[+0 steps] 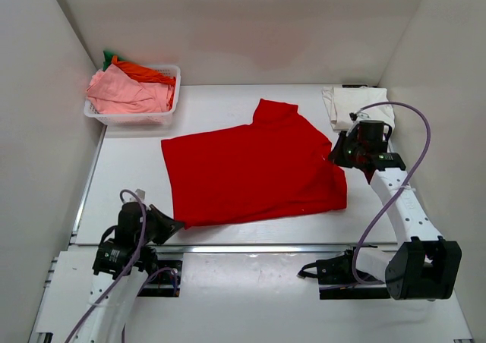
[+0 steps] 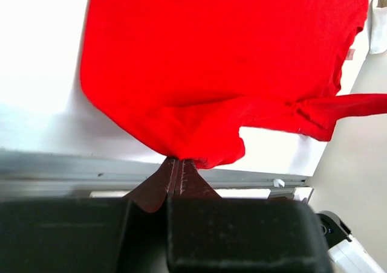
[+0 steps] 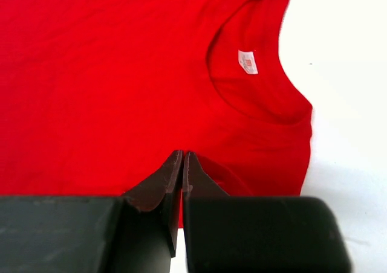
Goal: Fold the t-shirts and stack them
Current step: Flatten out the tshirt
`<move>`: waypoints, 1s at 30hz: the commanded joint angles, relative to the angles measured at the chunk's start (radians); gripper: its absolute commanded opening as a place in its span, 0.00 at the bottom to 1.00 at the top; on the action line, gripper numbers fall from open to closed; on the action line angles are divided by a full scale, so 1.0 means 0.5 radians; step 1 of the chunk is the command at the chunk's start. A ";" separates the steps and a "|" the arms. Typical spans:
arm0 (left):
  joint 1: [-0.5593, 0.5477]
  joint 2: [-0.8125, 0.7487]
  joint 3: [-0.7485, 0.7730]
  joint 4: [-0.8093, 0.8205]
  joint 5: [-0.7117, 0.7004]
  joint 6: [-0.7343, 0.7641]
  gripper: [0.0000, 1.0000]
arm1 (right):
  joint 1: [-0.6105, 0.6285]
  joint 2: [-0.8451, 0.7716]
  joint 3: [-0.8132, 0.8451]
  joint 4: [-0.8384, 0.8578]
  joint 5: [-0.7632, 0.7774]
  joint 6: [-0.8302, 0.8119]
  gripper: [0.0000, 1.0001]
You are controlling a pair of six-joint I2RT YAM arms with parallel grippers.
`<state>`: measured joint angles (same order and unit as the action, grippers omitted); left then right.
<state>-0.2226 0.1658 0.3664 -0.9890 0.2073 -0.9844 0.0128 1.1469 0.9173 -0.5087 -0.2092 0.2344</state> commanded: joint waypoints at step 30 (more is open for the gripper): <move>-0.043 -0.031 -0.171 0.103 -0.424 -0.762 0.00 | -0.019 0.415 0.433 0.223 -0.134 -0.107 0.00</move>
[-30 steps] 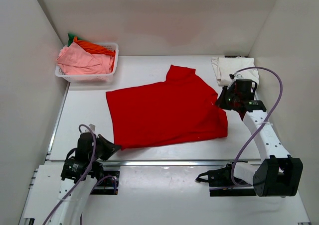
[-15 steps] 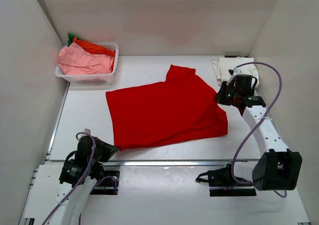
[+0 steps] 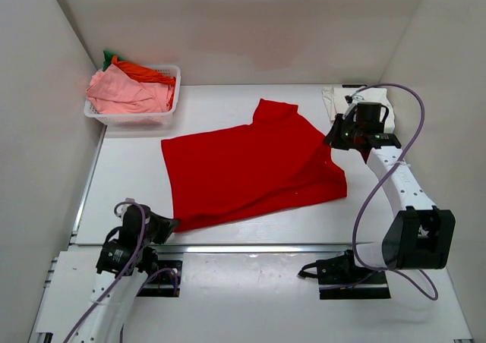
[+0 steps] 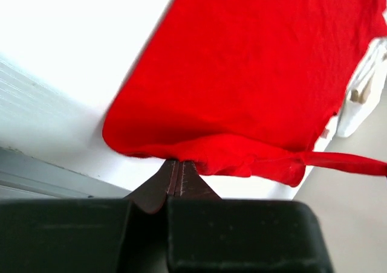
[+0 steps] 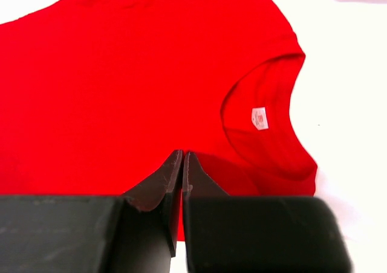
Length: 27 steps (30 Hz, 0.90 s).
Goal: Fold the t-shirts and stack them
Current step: Flatten out the tshirt, then fold the flattened tshirt in 1/3 of the way
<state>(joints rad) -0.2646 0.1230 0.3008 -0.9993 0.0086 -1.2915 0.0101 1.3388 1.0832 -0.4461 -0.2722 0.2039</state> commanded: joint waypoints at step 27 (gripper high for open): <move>0.204 0.239 -0.194 0.465 -0.109 -0.105 0.00 | 0.013 0.458 0.364 0.199 0.011 -0.037 0.00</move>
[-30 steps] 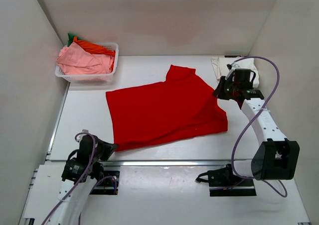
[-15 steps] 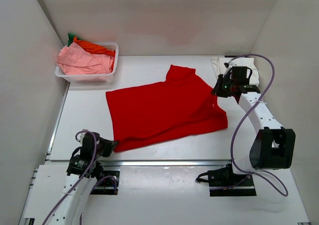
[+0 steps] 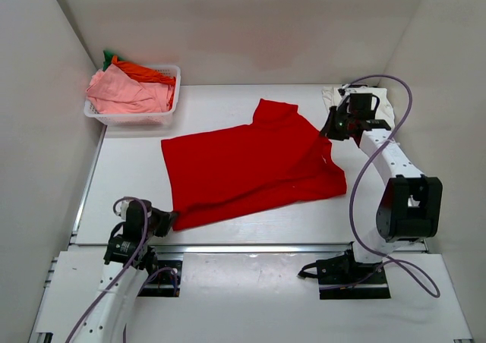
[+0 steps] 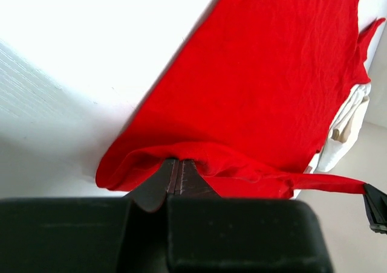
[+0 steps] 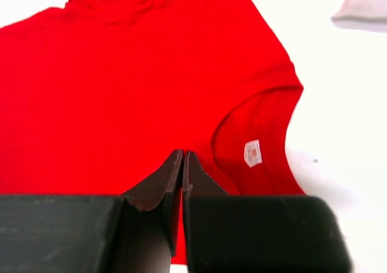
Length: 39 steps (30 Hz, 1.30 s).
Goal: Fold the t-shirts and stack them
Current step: Fold the flattened tshirt in 1/3 of the way
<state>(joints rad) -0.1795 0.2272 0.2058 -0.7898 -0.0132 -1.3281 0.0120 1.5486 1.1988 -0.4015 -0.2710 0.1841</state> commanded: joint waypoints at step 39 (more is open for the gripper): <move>-0.189 1.741 0.739 0.705 0.254 1.389 0.31 | 0.117 -0.026 -0.305 -0.188 0.309 -0.003 0.43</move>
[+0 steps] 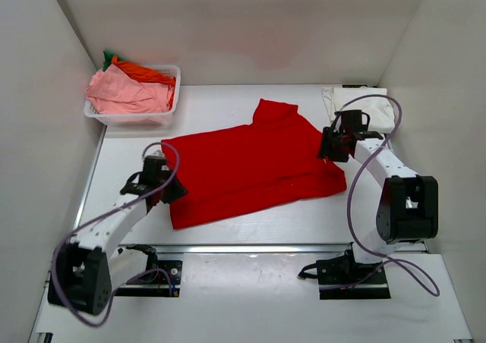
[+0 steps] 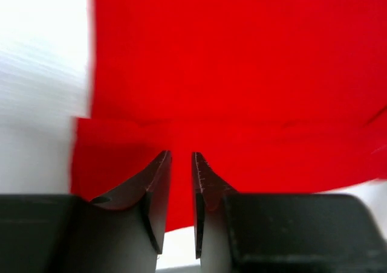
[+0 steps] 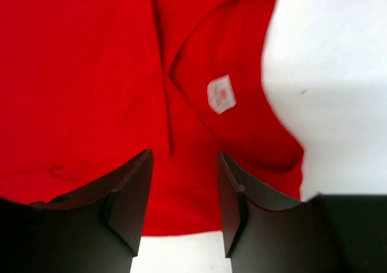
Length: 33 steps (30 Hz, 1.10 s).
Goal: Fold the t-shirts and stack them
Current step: Fold the flattened tshirt in 1/3 of the way
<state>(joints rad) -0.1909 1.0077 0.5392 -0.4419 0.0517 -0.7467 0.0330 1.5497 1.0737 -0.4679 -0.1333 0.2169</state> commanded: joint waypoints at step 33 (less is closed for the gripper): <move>0.050 0.325 0.676 -0.436 0.215 0.549 0.31 | 0.327 -0.710 -0.373 -0.510 0.018 0.364 0.26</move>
<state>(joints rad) -0.1711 1.1320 0.8051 -0.6724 0.1280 -0.4862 0.2409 1.1355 0.9276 -0.8047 -0.1699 0.4641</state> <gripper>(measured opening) 0.308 0.253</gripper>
